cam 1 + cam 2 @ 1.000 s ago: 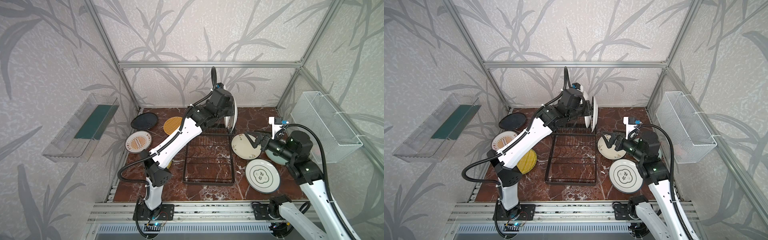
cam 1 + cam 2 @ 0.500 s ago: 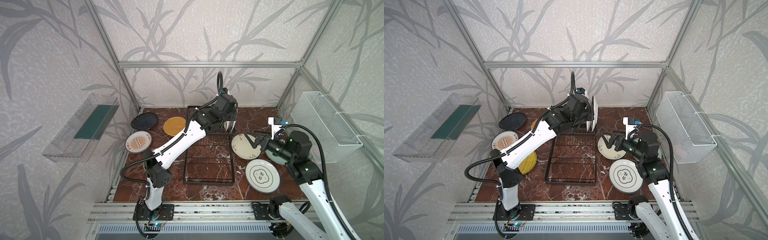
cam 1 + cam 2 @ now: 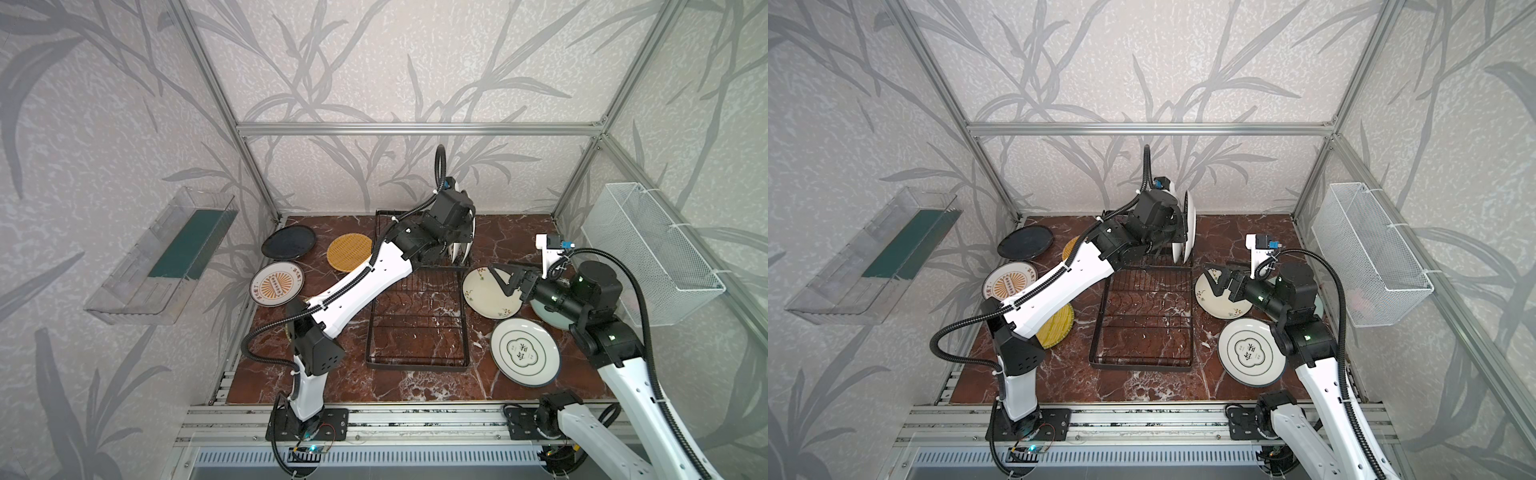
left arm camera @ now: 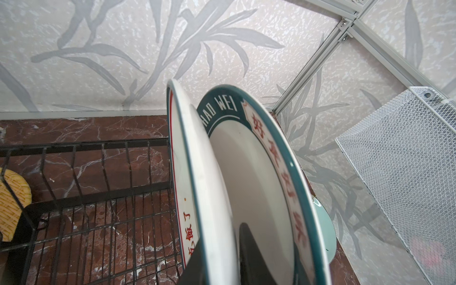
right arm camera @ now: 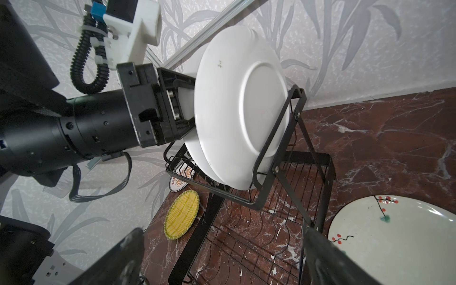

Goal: Load plates into a dish rack
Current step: Place the plate on the dish rack.

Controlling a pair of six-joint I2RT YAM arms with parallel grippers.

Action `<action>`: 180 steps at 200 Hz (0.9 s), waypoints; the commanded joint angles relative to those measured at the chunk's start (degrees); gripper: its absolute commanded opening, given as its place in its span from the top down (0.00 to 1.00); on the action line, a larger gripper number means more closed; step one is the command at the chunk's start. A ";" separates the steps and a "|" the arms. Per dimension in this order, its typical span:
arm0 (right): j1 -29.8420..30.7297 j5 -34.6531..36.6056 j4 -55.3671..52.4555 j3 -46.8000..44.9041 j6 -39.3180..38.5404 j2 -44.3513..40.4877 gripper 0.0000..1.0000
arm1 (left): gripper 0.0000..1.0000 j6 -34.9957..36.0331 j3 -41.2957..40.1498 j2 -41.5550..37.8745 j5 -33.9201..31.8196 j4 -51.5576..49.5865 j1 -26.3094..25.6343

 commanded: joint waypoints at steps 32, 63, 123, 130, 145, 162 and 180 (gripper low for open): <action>0.24 1.16 -0.56 -0.18 0.05 -0.74 0.01 | 0.70 -0.64 -0.37 -4.23 0.29 1.75 0.30; 0.20 1.57 -0.94 -0.19 0.19 -1.19 0.01 | 0.68 -0.78 -0.31 -5.42 0.35 1.82 0.26; 0.20 2.79 -2.33 0.43 -0.34 -1.29 0.01 | 0.68 0.01 -1.27 -8.51 -0.22 1.91 0.47; 0.20 2.87 -2.49 0.43 -0.34 -1.29 0.01 | 0.68 0.18 -1.18 -8.91 -0.21 1.91 0.48; 0.20 3.26 -2.93 0.52 -0.34 -1.29 0.01 | 0.68 0.65 -1.42 -9.84 -0.02 1.91 0.71; 0.21 3.65 -3.49 0.56 -0.34 -1.30 0.01 | 0.67 1.10 -1.97 -11.01 0.13 2.04 1.03; 0.20 4.81 -4.55 0.43 -0.43 -1.55 0.01 | 0.66 1.62 -2.96 -12.74 0.96 2.26 1.65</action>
